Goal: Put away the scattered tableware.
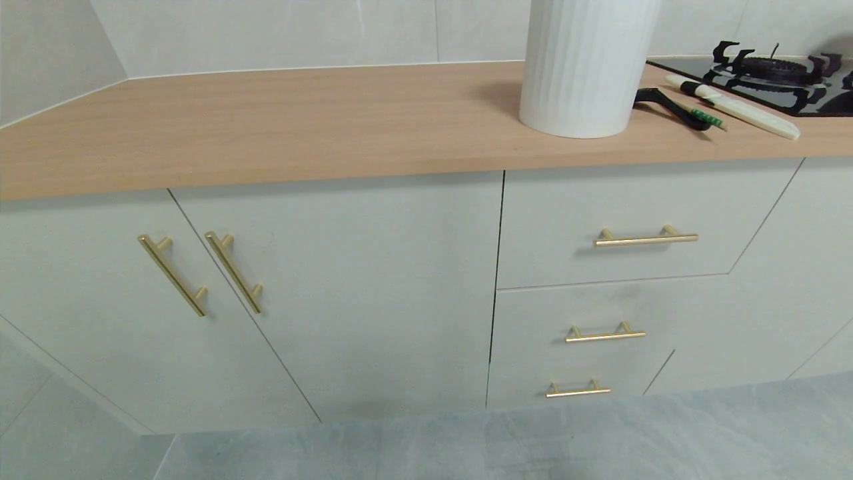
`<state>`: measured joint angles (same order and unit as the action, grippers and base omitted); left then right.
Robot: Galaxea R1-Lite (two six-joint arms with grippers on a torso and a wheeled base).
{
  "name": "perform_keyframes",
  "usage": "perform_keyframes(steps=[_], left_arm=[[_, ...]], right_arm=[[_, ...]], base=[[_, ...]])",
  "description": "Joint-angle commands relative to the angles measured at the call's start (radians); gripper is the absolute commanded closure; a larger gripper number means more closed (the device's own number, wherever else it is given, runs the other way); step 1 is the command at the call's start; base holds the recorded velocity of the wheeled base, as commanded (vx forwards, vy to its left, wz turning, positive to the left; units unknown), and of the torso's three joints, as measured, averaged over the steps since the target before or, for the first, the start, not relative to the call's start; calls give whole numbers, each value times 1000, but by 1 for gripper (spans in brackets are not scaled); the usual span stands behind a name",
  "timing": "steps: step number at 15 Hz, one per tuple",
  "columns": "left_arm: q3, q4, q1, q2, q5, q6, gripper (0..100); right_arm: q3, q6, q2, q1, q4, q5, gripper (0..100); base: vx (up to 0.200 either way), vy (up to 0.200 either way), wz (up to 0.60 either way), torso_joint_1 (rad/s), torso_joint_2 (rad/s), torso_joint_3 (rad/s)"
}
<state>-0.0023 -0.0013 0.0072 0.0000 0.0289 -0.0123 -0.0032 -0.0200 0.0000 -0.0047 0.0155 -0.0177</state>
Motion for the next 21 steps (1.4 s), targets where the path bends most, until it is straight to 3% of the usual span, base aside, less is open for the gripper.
perform_keyframes(steps=[1,7,9,11,12,14,18,21], left_arm=[[-1,0,0,2,0,2,0],[-1,1,0,2,-1,2,0],[-1,1,0,2,0,2,0],[-1,1,0,0,0,2,0],[-1,1,0,2,-1,2,0],[-1,1,0,2,-1,2,0],[-1,1,0,2,-1,2,0],[-1,1,0,2,0,2,0]], right_arm=[[0,-5,2,0,0,-1,0],[-9,-5,2,-1,-16,-1,0],[-150,0,80,14,14,-24,0],[-172,-8,195,23,26,-81,0],[-178,-6,319,23,23,-153,0],[-201,-8,554,37,23,-202,0],[-353,-6,1069,140,-20,-200,0],[-468,-5,1364,157,-172,-197,0]], base=[[0,0,0,0,0,0],[0,0,0,0,0,0],[0,0,0,0,0,0],[0,0,0,0,0,0],[0,0,0,0,0,0],[0,0,0,0,0,0],[0,0,0,0,0,0],[0,0,0,0,0,0]])
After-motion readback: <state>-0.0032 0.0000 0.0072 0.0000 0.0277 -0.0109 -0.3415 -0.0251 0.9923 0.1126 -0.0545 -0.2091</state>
